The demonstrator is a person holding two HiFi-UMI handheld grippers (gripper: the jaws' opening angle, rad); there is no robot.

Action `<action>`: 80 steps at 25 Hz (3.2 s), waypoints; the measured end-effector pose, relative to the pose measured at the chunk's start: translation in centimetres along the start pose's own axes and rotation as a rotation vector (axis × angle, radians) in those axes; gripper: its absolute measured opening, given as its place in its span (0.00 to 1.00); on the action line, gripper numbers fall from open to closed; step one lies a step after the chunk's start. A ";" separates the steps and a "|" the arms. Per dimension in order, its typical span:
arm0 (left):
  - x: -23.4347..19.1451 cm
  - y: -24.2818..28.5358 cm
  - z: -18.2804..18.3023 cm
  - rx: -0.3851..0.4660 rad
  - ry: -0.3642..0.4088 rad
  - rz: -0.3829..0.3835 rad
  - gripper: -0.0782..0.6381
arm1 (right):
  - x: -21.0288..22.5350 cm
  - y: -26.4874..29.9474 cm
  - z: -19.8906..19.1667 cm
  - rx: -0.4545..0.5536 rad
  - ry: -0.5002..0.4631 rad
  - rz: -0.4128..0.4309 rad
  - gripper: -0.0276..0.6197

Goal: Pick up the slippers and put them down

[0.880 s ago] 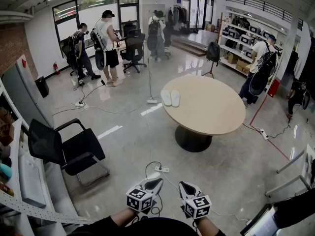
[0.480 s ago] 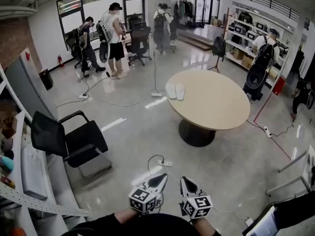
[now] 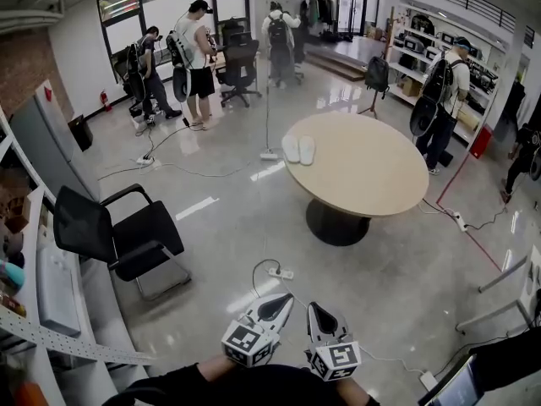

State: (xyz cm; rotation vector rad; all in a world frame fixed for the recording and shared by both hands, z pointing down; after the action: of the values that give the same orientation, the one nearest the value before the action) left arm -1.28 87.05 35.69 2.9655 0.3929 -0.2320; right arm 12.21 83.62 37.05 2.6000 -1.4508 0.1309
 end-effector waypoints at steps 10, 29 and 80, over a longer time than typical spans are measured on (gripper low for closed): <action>5.8 1.2 -2.0 -0.001 -0.049 0.042 0.14 | 3.8 -5.8 -0.8 0.063 0.042 -0.007 0.06; -0.6 9.9 -1.8 0.001 -0.102 0.047 0.14 | 10.5 2.7 -0.3 0.012 0.025 -0.006 0.06; -28.1 53.6 7.5 0.005 -0.176 0.235 0.37 | 47.2 44.7 9.3 -0.056 0.107 0.187 0.21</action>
State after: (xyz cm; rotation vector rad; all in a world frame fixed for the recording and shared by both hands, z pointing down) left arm -14.74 27.69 39.55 2.9295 0.0226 -0.4603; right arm -1.00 19.34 39.51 2.3711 -1.6319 0.2443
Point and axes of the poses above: the fingertips, and each gripper's own axes: y forward along the fingers, x to its right, z out of its top, the point moved 7 cm from there along -y, backward along the fingers, and after that the axes turned 4 degrees about z, right-handed, at the moved point
